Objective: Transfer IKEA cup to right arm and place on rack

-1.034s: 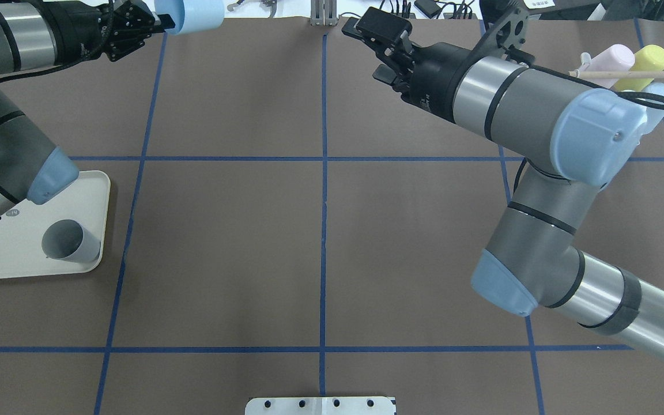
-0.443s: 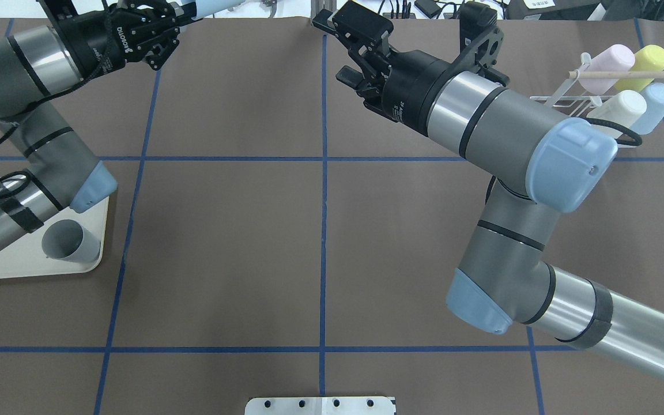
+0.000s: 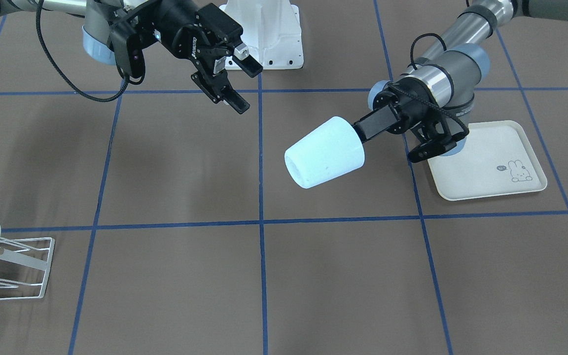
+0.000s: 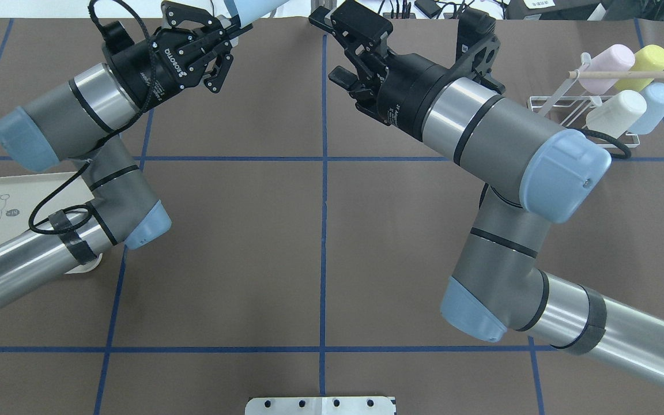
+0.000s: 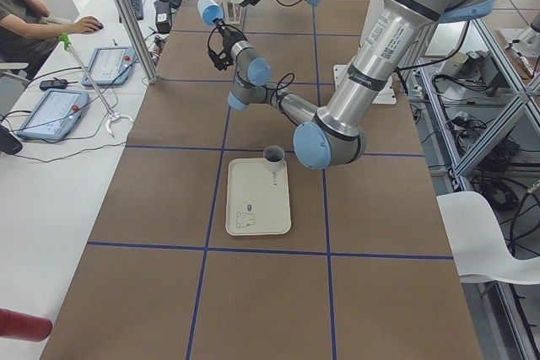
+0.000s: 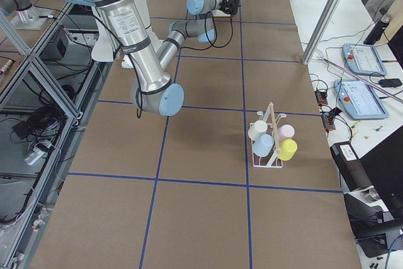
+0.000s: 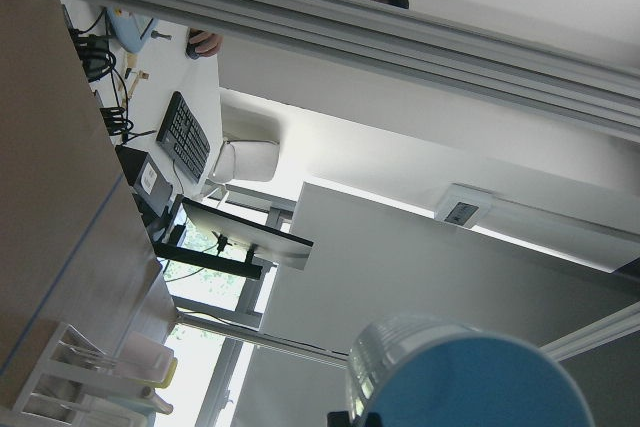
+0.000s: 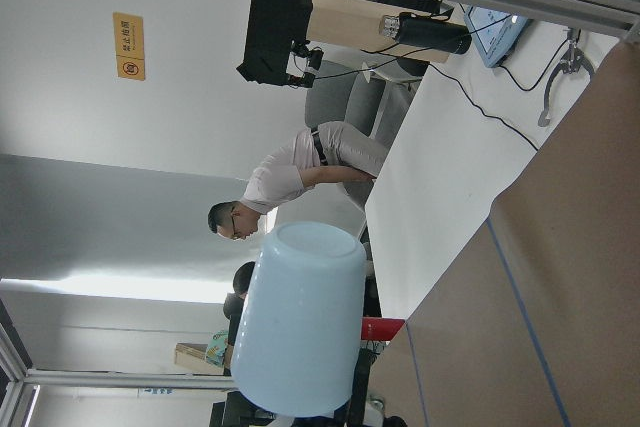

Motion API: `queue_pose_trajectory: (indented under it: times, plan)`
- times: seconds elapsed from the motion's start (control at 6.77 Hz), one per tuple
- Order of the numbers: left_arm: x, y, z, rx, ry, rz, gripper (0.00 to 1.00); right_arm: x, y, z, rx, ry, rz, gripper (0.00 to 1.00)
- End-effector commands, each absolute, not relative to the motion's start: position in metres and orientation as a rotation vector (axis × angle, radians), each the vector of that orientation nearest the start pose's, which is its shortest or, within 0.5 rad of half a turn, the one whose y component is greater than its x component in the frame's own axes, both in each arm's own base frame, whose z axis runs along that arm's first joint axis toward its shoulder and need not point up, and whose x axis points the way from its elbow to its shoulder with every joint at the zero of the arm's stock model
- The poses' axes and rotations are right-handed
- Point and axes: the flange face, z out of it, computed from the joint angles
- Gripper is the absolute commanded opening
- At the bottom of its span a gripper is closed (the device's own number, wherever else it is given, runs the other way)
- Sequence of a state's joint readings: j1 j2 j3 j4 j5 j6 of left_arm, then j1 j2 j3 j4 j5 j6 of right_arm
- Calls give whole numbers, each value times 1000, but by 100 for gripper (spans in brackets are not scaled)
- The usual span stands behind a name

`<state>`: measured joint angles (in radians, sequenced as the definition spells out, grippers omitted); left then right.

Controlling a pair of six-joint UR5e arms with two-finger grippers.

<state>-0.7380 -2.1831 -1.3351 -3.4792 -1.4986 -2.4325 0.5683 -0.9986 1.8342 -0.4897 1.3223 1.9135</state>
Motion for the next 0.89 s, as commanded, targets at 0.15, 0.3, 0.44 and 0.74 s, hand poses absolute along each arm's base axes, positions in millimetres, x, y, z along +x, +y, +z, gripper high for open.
queue_pose_trajectory:
  times: [0.15, 0.3, 0.44, 0.74]
  plan:
    - [394, -490, 210, -212, 2552, -856, 0, -390, -435, 96, 398, -1960, 847, 100]
    - [404, -477, 213, -242, 2575, -857, 0, -390, -435, 96, 398, -1959, 847, 100]
    - [406, -474, 212, -249, 2578, -852, 0, -389, -435, 96, 400, -1959, 848, 100]
    - [407, -473, 212, -241, 2576, -848, 0, -386, -438, 96, 408, -1957, 855, 100]
